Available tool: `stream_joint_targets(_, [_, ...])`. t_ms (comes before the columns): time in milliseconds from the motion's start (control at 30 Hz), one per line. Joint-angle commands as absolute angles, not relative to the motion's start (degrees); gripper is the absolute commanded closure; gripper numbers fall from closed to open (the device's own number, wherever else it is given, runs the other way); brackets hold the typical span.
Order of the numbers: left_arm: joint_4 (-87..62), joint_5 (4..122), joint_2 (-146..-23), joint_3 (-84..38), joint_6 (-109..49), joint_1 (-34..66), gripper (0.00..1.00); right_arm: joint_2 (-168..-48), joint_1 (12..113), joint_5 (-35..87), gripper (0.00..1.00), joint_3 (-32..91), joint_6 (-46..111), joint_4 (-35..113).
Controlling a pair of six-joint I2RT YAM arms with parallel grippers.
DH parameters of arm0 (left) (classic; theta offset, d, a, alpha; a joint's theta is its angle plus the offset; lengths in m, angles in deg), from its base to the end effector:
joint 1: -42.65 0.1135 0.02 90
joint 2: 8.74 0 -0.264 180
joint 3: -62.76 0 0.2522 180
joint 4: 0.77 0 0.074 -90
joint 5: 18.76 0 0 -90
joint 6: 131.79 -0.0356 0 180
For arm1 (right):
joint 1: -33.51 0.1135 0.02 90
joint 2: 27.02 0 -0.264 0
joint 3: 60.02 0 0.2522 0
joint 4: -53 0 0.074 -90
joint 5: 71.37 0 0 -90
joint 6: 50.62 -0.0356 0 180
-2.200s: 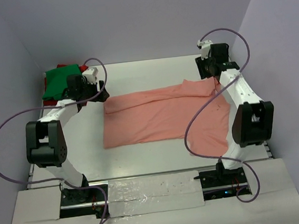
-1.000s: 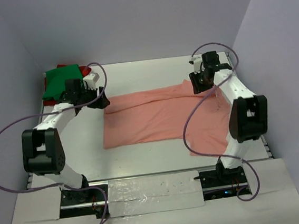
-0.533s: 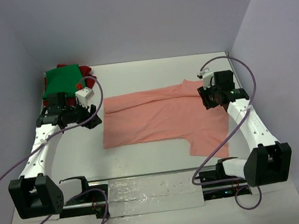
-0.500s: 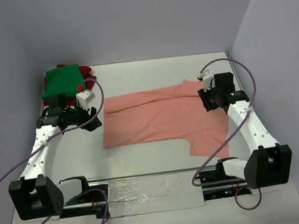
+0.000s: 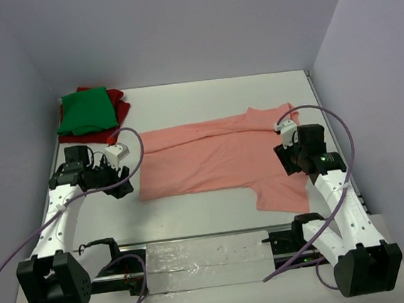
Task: Fold and stack the t-shirts
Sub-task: Fold the flattened tshirt in 1/3 of the way
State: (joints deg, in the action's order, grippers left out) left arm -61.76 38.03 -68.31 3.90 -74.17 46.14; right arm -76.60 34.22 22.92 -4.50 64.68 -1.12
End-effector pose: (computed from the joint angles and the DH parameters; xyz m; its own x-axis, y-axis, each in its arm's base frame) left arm 0.1885 -0.0080 0.2466 -0.6307 0.4104 -0.6586 0.6465 0.7473 -0.1534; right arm 0.1726 0.0048 0.2590 -0.6471 -0.4342 -0.6267 -0.3747 0.8970 -0.2346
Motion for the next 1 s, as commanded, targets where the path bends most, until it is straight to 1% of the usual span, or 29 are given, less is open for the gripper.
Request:
stream_joint_targets(0, [-57.26,36.36,-70.87,3.74,-75.27,46.70,0.33,-77.46,33.95,20.13,0.42,-2.59,66.54,-3.56])
stream_joint_targets(100, [-54.01,33.46,-74.04,3.30,-74.57,46.70,0.34,-77.64,33.86,20.21,0.42,-1.70,66.18,-3.82])
stream_joint_targets(200, [-53.90,30.30,-78.33,2.51,-75.88,46.70,0.35,-77.73,33.95,20.56,0.42,-0.82,65.74,-4.26])
stream_joint_targets(367, [-63.65,26.95,-89.92,-2.58,-84.57,46.78,0.36,-79.40,33.95,19.51,0.42,0.23,65.92,-4.97])
stream_joint_targets(533, [-72.79,24.32,-98.89,-5.92,-92.74,47.13,0.37,-80.28,33.86,18.71,0.42,1.02,66.71,-5.05])
stream_joint_targets(733, [-78.07,22.29,-105.23,-7.77,-98.29,47.31,0.37,-81.51,33.95,17.22,0.41,1.81,67.23,-5.41])
stream_joint_targets(800, [-77.91,22.46,-106.21,-7.95,-98.21,47.31,0.37,-81.68,32.30,16.96,0.41,2.25,67.32,-5.41])
stream_joint_targets(967, [-78.25,21.50,-108.23,-8.48,-99.09,47.31,0.37,-81.77,32.28,17.13,0.41,3.48,67.33,-6.11])
